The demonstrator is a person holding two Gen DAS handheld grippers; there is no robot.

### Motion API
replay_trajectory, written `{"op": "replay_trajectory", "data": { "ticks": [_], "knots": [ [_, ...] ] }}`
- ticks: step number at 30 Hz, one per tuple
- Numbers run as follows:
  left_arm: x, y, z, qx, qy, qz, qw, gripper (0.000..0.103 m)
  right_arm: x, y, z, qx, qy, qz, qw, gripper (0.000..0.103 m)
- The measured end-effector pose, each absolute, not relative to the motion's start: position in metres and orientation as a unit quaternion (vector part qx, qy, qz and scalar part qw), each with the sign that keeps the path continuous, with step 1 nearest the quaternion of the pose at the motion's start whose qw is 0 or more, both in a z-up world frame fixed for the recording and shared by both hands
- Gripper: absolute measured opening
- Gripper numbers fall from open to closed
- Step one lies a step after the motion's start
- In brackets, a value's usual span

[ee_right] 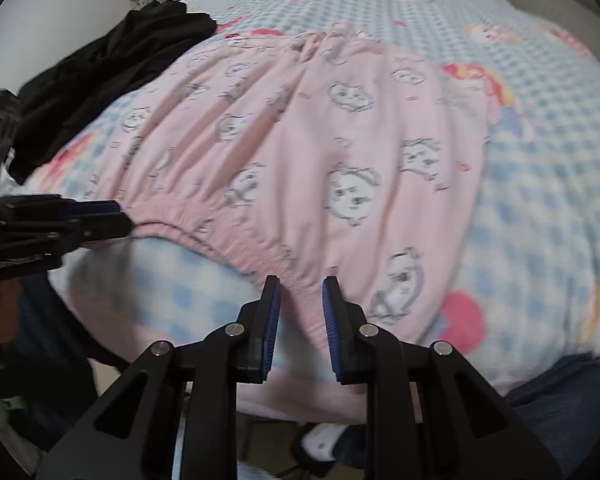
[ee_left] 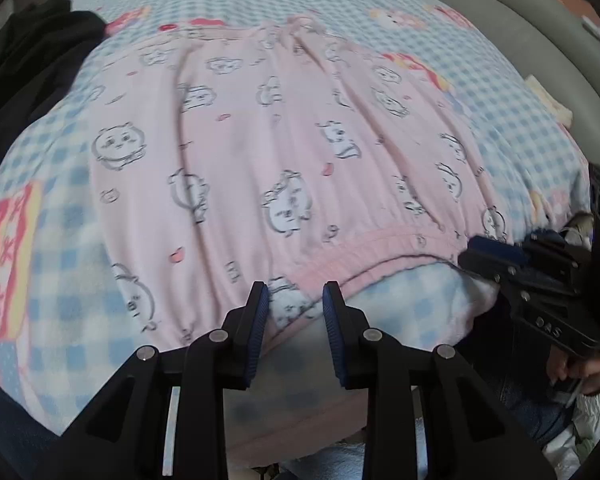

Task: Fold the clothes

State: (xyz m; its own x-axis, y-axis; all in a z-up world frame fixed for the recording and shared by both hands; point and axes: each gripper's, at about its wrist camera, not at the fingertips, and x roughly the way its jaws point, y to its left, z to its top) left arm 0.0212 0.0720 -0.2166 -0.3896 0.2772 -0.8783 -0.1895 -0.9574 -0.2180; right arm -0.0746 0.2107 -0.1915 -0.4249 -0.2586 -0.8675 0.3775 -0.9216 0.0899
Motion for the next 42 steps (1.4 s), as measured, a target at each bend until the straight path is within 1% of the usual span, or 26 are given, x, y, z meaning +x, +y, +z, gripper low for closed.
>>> {"op": "replay_trajectory", "data": {
  "ticks": [4,5,8,9,11,12,16,20,23,24,26,29,33,35,39,42],
  "knots": [
    [0.016,0.079,-0.215,-0.533,-0.027,0.834,0.142,0.030,-0.071,0.213,-0.192,0.509,0.031,-0.830,0.225,0.021],
    [0.015,0.080,-0.215,-0.534,-0.026,0.833,0.141,0.030,-0.070,0.212,-0.192,0.510,0.029,-0.827,0.235,0.022],
    [0.010,0.086,-0.220,-0.538,-0.020,0.832,0.135,0.030,-0.066,0.201,-0.198,0.514,0.061,-0.824,0.233,0.023],
    [0.008,0.088,-0.222,-0.539,-0.016,0.832,0.132,0.030,-0.068,0.197,-0.200,0.515,0.064,-0.824,0.227,0.022],
    [0.008,0.089,-0.220,-0.534,-0.022,0.835,0.129,0.029,-0.072,0.190,-0.204,0.517,0.071,-0.826,0.214,0.018],
    [0.008,0.090,-0.220,-0.531,-0.025,0.837,0.128,0.029,-0.073,0.192,-0.203,0.513,0.071,-0.829,0.208,0.017],
    [0.018,0.087,-0.218,-0.524,-0.036,0.841,0.133,0.030,-0.076,0.193,-0.200,0.498,0.073,-0.842,0.195,0.017],
    [0.025,0.091,-0.220,-0.523,-0.033,0.839,0.143,0.031,-0.074,0.205,-0.194,0.485,0.058,-0.854,0.180,0.017],
    [0.021,0.097,-0.222,-0.525,-0.029,0.838,0.147,0.031,-0.083,0.216,-0.201,0.476,0.071,-0.865,0.142,0.015],
    [0.019,0.099,-0.222,-0.526,-0.029,0.837,0.149,0.031,-0.088,0.219,-0.204,0.478,0.068,-0.865,0.136,0.015],
    [0.017,0.099,-0.219,-0.526,-0.030,0.837,0.150,0.031,-0.098,0.226,-0.210,0.498,0.037,-0.855,0.141,0.016],
    [0.014,0.100,-0.214,-0.527,-0.032,0.836,0.151,0.030,-0.087,0.229,-0.191,0.483,0.012,-0.860,0.168,0.016],
    [0.034,0.094,-0.210,-0.520,-0.059,0.835,0.171,0.029,-0.070,0.221,-0.177,0.479,-0.001,-0.849,0.224,0.017],
    [0.038,0.095,-0.215,-0.528,-0.067,0.828,0.178,0.029,-0.069,0.209,-0.185,0.493,0.021,-0.837,0.236,0.017],
    [0.035,0.099,-0.227,-0.544,-0.106,0.813,0.180,0.025,-0.068,0.200,-0.202,0.515,0.038,-0.825,0.229,0.017],
    [0.027,0.095,-0.237,-0.555,-0.144,0.801,0.171,0.025,-0.069,0.202,-0.203,0.509,0.038,-0.833,0.214,0.017]
  ]
}}
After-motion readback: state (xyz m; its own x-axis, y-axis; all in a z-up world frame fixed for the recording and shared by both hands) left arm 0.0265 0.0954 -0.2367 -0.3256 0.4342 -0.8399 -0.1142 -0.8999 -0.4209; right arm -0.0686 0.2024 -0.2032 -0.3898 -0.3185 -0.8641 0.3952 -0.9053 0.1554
